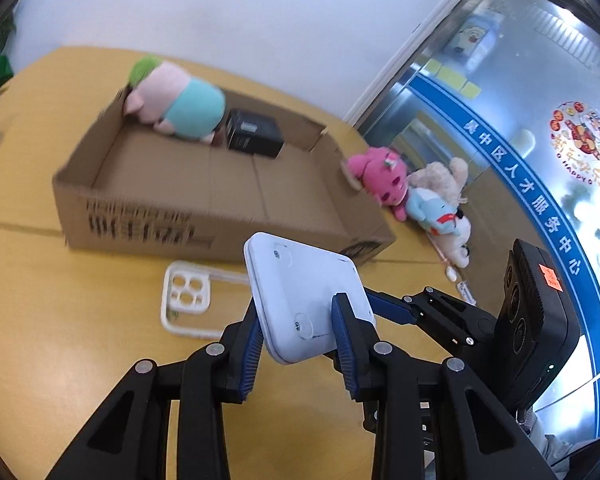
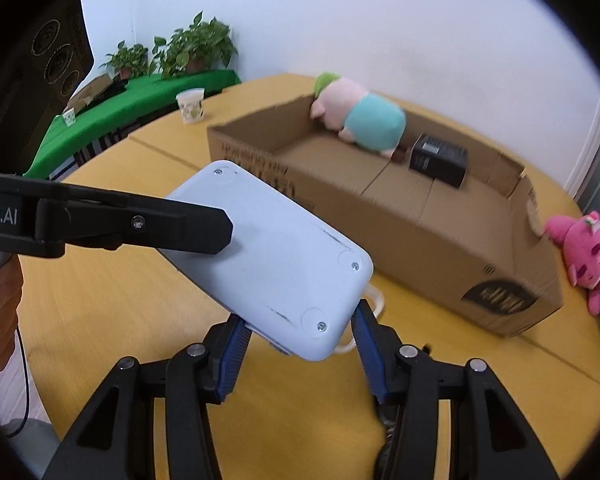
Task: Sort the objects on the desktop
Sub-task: 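Close the right gripper on the white power bank and lift it, then carry the power bank into the cardboard box and lower it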
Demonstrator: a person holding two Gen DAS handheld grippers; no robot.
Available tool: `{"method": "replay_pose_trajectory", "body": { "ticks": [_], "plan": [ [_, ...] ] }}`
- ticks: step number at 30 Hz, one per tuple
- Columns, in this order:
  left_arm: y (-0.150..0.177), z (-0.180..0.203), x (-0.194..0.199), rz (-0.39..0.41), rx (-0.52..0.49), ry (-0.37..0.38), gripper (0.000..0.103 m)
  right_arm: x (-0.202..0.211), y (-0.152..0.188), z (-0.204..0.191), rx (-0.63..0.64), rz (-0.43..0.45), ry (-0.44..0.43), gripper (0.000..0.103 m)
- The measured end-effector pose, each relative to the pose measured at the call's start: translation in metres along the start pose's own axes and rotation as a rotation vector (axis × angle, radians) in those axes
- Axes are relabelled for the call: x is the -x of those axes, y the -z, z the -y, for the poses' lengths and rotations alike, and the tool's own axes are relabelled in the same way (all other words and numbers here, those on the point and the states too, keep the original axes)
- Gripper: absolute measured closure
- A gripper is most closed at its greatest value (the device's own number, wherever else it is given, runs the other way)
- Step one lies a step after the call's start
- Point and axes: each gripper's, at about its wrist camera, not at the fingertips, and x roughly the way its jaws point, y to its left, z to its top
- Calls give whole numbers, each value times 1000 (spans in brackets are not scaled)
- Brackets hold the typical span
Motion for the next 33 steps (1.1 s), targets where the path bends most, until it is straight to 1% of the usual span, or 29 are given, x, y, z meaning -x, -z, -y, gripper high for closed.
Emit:
{"method": "replay_pose_trajectory", "body": {
  "ticks": [3,6,10,13,18,22,25,28,30,33],
  "plan": [
    [-27,10,10,38,-43,18,72,14,-25,8,12,52,38,53],
    [-61,20,20,81,-93,35,72,24,-51,18,19,94,69,53],
    [-105,29,34,136,-147,44,72,37,-97,38,32,143,88,53],
    [-137,32,44,172,-164,57,72,42,-128,47,47,169,106,54],
    [-180,36,59,232,-201,44,72,46,-176,56,74,204,118,54],
    [-216,26,63,257,-198,16,72,39,-210,61,74,215,102,54],
    [-239,9,57,250,-185,-13,72,19,-235,64,78,200,77,54],
    [-253,-19,40,213,-168,-44,72,-14,-250,67,77,162,37,54],
    [-257,-45,19,162,-128,-58,72,-41,-252,68,68,126,11,54],
    [-257,-88,-24,69,-66,-83,72,-95,-244,70,35,46,-46,54]
  ]
}}
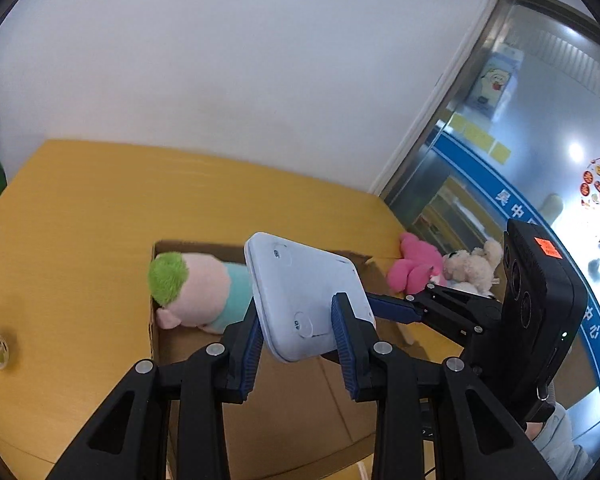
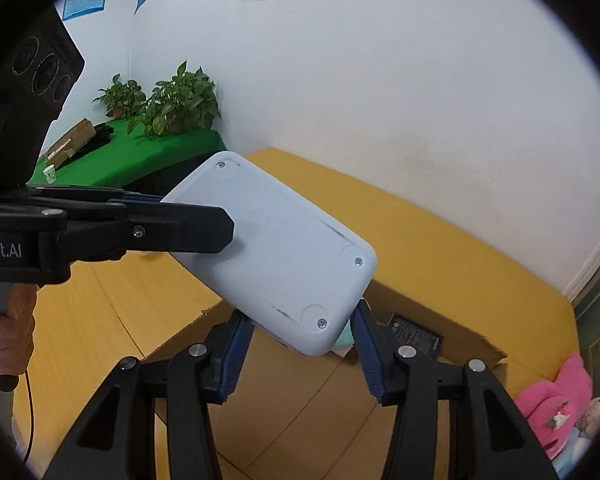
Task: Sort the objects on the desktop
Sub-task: 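Carry the power bank into the cardboard box and lower it, then open the right gripper and withdraw it from the box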
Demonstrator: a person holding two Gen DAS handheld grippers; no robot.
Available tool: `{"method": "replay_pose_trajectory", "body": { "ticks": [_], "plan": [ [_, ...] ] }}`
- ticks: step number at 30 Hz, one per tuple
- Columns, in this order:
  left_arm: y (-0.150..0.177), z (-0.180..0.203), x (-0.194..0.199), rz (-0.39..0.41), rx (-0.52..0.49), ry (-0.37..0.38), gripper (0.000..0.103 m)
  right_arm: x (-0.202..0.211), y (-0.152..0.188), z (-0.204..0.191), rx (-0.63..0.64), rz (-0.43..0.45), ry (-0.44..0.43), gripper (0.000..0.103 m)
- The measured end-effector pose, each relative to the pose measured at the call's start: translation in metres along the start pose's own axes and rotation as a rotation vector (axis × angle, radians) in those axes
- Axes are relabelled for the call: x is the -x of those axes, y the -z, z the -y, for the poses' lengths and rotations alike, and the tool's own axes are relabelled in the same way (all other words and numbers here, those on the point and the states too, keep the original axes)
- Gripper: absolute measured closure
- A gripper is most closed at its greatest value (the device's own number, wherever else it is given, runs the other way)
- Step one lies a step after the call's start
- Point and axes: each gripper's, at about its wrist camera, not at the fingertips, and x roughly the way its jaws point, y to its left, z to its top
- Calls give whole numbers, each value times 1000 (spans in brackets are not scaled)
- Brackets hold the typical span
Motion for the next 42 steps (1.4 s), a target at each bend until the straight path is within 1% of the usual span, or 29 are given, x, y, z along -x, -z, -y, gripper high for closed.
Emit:
{"method": "replay_pose_trajectory", "body": {
  "ticks": [1,2,3,7,8,11,14,17,18,19,20,21,22,23,24,26,27,28,29,30,31,32,33,34,35,36,37,40,42],
  "plan": [
    [5,-11,-15,-31,20,-8,72,-26,8,3,-19,-42,-26,54],
    [9,-23,-29,-60,43,-17,72,-40,12,3,-28,-64,-39,54],
    [15,-34,-43,-88,60,-29,72,-65,22,5,-44,-105,-63,54],
    [42,-66,-95,-202,88,-99,72,-132,51,10,-111,-229,-128,55],
    [47,-72,-104,-226,98,-109,72,-148,61,11,-127,-263,-142,55],
    [59,-85,-124,-288,123,-134,72,-179,74,13,-165,-337,-180,56],
    [60,-80,-128,-313,92,-189,72,-193,79,12,-184,-375,-207,56],
    [60,-78,-130,-339,89,-238,70,-197,73,5,-193,-403,-216,56],
    [60,-78,-130,-344,85,-268,69,-197,73,3,-190,-406,-212,55],
    [60,-77,-128,-351,77,-314,68,-195,73,-1,-179,-411,-209,55],
    [60,-75,-126,-356,71,-348,65,-194,73,-2,-175,-417,-209,54],
    [60,-75,-122,-353,74,-352,64,-196,69,-3,-175,-421,-206,50],
    [60,-74,-117,-343,86,-324,62,-192,70,-2,-186,-423,-190,48],
    [60,-73,-111,-331,98,-321,59,-189,68,1,-201,-421,-180,44],
    [61,-70,-103,-313,102,-330,58,-185,69,6,-212,-418,-178,41],
    [61,-57,-83,-255,72,-365,58,-166,70,11,-252,-400,-153,41],
    [64,-45,-67,-202,49,-374,58,-152,71,10,-265,-376,-132,39],
    [67,-37,-53,-156,31,-369,55,-126,73,8,-281,-320,-105,37],
    [73,-24,-37,-97,8,-368,52,-105,77,8,-279,-276,-86,30],
    [81,-11,-20,-30,-15,-380,42,-84,82,1,-267,-232,-66,24],
    [91,3,1,53,-43,-414,27,-63,88,-7,-249,-189,-41,24],
    [100,19,16,124,-66,-450,21,-44,96,-15,-235,-155,-16,24],
    [110,36,29,196,-90,-474,7,-27,104,-23,-227,-128,7,24],
    [124,53,44,269,-119,-481,0,-11,113,-30,-223,-104,24,24],
    [134,63,56,319,-140,-480,0,-2,119,-31,-223,-89,37,24],
    [144,72,67,346,-153,-481,0,10,126,-35,-223,-67,60,24],
    [152,82,72,357,-155,-480,0,25,134,-38,-227,-41,88,24],
    [174,98,81,359,-131,-455,0,55,154,-38,-255,16,157,24],
    [183,114,81,358,-143,-436,0,72,165,-30,-263,37,175,24]
  ]
}}
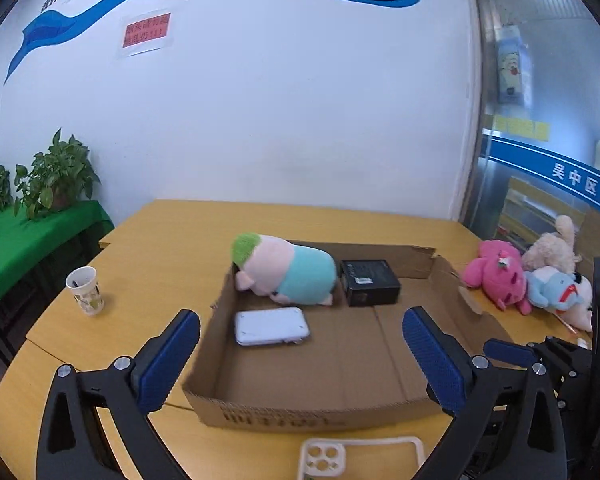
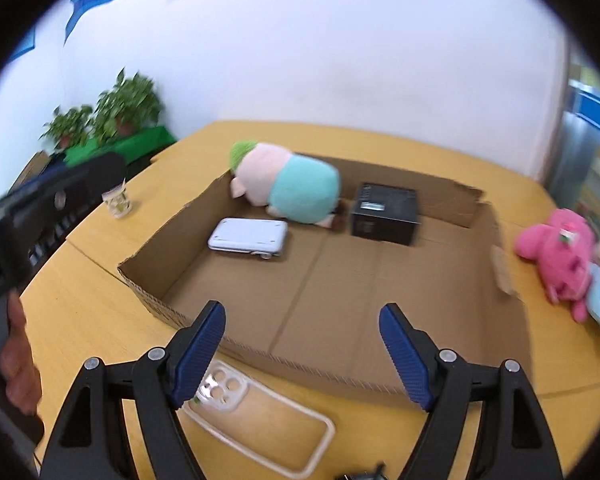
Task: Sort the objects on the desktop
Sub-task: 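Open the right gripper and withdraw it from the box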
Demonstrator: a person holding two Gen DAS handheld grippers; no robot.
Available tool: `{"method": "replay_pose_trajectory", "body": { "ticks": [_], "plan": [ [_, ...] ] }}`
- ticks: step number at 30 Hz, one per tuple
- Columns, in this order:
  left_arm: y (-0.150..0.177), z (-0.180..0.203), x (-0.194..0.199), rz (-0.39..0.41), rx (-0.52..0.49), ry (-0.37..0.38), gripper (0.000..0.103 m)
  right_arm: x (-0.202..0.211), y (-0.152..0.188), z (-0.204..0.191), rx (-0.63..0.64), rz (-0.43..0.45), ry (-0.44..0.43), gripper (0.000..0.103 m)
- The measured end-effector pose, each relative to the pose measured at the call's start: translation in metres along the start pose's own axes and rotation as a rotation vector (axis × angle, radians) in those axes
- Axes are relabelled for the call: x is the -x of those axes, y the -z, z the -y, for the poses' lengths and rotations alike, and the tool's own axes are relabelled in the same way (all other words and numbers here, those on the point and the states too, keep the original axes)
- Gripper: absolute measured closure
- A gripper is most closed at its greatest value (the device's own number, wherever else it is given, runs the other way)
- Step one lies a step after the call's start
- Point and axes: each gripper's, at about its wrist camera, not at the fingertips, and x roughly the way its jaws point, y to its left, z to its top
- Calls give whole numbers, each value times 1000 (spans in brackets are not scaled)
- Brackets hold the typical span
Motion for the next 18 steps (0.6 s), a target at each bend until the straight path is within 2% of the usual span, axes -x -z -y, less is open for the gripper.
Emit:
{"method": "replay_pose_trajectory", "body": {
  "ticks": [7,12,18],
  "plan": [
    [21,48,19,4,-62,4,0,41,25,23,-13,61,58,24],
    [29,63,21,-14,-82,33,0,54,33,35,-15,68,77,24],
    [34,68,21,-24,-100,34,0,58,39,35,-23,71,58,24]
  ]
}}
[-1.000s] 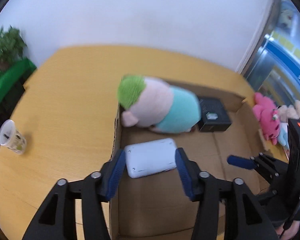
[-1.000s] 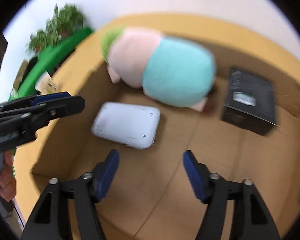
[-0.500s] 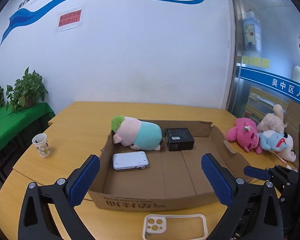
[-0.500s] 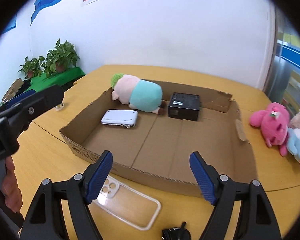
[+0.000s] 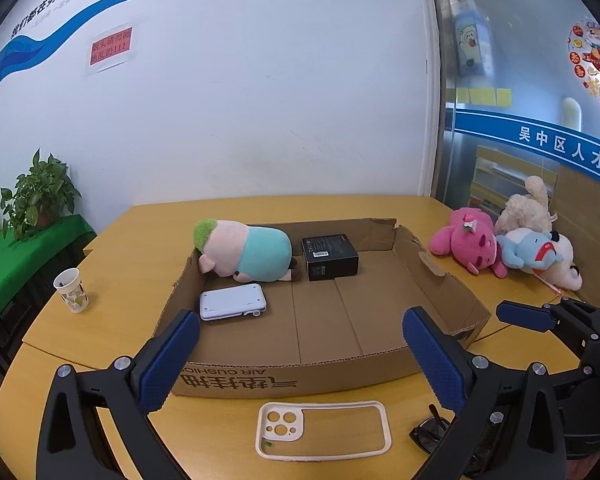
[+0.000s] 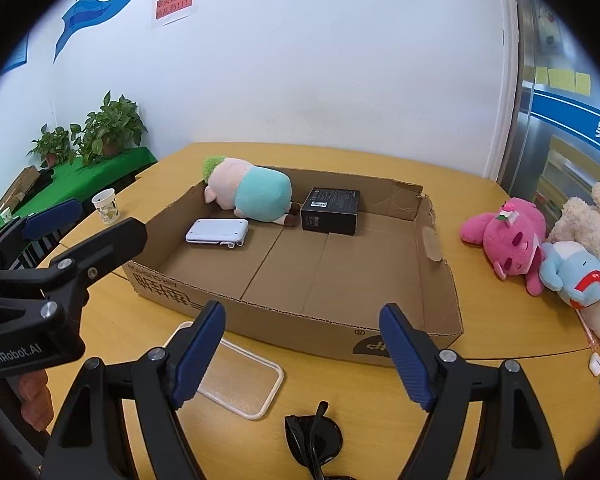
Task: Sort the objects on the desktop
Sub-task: 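Open the right gripper and withdraw it from the box, then move the right gripper to the black sunglasses and close on them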
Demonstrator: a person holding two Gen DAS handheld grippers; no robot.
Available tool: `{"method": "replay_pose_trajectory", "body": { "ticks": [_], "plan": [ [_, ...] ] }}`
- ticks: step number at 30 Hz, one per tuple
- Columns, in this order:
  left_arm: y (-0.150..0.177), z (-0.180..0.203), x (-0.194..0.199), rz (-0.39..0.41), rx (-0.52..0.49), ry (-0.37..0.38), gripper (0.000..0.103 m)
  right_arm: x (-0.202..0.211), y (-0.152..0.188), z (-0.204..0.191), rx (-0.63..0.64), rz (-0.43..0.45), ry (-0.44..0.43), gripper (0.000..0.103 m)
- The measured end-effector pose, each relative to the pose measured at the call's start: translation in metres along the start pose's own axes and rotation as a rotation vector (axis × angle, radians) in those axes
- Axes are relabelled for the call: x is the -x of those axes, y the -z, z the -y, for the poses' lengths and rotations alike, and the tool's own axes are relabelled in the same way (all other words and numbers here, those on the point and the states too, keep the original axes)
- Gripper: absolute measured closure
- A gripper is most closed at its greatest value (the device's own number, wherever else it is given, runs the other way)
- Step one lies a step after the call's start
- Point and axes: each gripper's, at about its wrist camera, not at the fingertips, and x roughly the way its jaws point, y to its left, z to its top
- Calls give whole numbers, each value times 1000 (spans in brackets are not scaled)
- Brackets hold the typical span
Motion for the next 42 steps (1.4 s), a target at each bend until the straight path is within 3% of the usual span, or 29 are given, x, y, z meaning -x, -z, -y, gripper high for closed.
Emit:
{"method": "replay_pose_trajectory", "body": {
  "ticks": [29,38,42],
  "plan": [
    [7,-17,-8,-31,24,-51,0,-11,11,0,6,-28,-4,24],
    [13,-13,-20,-69,42,-3,0,-8,19,18,-6,-42,-9,24],
    [29,-6,-27,-129,53,39,0,-4,48,41,-15,-109,-46,24]
  ]
}}
